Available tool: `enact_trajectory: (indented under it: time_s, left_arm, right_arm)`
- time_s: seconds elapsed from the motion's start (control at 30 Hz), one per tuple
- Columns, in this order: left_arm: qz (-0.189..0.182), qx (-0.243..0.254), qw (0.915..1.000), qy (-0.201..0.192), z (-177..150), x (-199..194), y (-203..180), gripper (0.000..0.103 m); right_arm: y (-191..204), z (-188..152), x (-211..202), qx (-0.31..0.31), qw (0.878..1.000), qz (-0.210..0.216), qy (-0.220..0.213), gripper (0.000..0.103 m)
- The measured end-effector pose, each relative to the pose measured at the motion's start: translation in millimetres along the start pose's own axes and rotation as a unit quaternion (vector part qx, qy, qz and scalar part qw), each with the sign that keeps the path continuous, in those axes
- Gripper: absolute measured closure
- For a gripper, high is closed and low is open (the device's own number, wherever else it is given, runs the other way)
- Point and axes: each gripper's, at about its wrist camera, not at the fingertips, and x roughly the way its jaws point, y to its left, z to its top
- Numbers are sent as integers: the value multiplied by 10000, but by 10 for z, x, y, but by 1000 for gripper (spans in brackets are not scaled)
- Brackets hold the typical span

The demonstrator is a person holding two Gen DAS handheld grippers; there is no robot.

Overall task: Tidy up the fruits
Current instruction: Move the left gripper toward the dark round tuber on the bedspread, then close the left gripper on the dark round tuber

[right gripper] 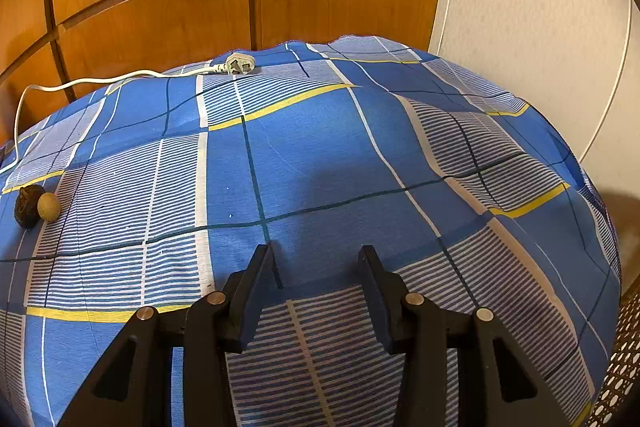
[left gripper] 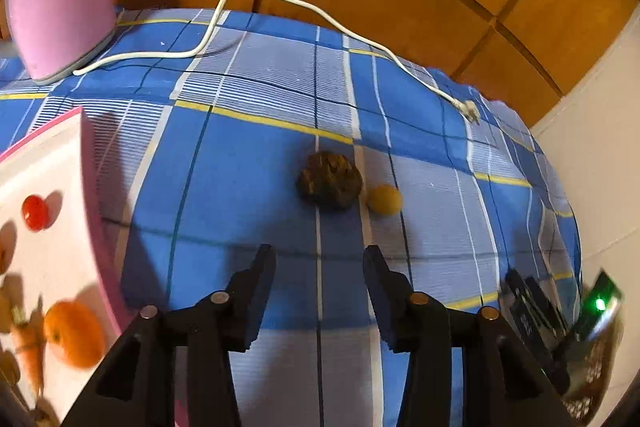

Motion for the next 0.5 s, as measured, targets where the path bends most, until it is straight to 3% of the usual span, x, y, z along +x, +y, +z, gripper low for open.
enact_trajectory:
  time_s: [0.07,0.23,0.5]
  left_arm:
    - [-71,-166,9998,60,105,86,28,56]
    - [-3,-222,9997,-53,310,225,-48,40]
    - [198,-264,9994,97,507,588,-110,40]
  right_arm:
    - [0,-3,-2,-3,10000,-1,-4,58]
    - [-4,-5,2,-17,10000,-17,-10,58]
    - [16,-15,-3,-44,10000,-47,-24,58]
